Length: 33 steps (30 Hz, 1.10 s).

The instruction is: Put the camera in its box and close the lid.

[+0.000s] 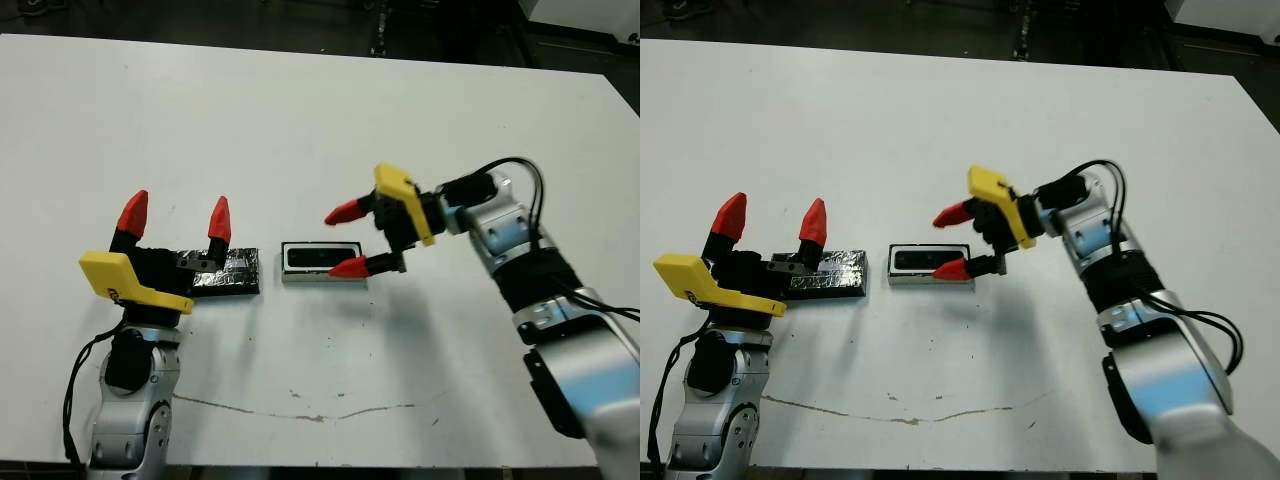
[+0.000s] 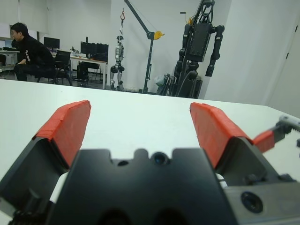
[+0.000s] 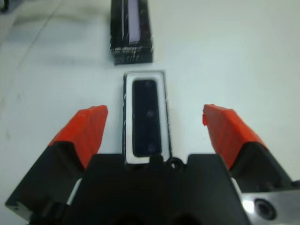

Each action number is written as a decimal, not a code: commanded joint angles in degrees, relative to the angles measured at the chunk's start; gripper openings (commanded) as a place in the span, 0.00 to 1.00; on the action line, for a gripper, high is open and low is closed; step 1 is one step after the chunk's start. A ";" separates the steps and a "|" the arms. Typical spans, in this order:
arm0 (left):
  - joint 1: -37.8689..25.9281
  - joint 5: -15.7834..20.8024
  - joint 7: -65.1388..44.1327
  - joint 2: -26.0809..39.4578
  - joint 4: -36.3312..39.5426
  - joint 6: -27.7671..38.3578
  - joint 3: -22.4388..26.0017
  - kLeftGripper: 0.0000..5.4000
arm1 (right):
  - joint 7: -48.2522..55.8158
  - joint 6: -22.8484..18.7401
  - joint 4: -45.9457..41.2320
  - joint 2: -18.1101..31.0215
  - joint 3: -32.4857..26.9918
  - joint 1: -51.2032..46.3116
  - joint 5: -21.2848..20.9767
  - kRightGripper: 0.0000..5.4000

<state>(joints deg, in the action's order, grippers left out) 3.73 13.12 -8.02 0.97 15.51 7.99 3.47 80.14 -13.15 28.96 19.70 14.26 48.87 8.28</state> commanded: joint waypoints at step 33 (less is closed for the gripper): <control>-39.72 6.14 -79.12 40.41 -39.78 -7.77 -9.31 1.00 | -43.28 5.04 -42.39 -5.52 -25.89 -54.37 16.88 0.37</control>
<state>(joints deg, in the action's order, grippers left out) -34.71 19.40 -84.91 42.22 -21.69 -0.07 -4.79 37.47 -8.97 -14.21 13.48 -11.87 -5.17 25.69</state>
